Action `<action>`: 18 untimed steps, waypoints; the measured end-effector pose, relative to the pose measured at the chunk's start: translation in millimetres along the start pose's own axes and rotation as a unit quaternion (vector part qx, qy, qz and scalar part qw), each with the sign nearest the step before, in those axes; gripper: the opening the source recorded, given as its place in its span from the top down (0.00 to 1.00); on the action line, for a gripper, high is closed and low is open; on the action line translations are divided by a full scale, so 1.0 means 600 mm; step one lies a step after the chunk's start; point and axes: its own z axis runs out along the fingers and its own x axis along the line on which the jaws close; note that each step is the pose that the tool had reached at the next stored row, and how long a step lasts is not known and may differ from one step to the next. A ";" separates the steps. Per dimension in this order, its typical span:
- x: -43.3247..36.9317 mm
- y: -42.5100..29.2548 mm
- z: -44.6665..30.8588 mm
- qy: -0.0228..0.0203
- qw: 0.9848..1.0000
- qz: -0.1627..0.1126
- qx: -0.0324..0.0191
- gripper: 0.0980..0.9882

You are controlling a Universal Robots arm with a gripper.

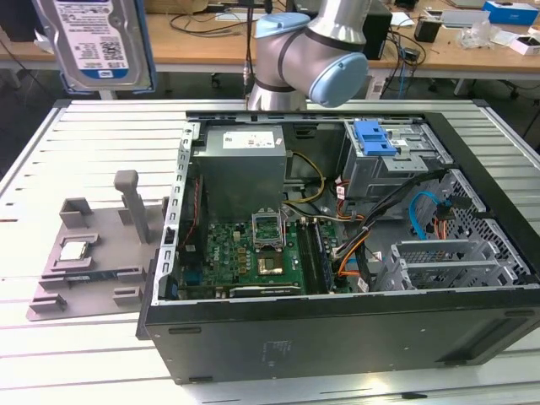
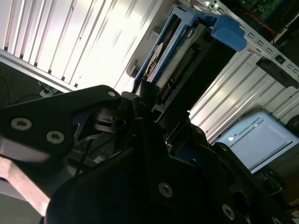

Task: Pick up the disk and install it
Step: 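Pick up the disk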

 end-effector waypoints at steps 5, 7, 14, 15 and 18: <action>0.001 -0.045 -0.002 0.000 1.000 0.000 0.000 0.70; 0.002 -0.062 -0.003 0.000 1.000 0.000 0.000 0.70; 0.006 -0.157 -0.008 0.000 1.000 0.000 0.000 0.70; 0.006 -0.165 -0.009 0.000 1.000 0.000 0.000 0.70; 0.007 -0.187 -0.010 0.000 1.000 0.000 0.000 0.70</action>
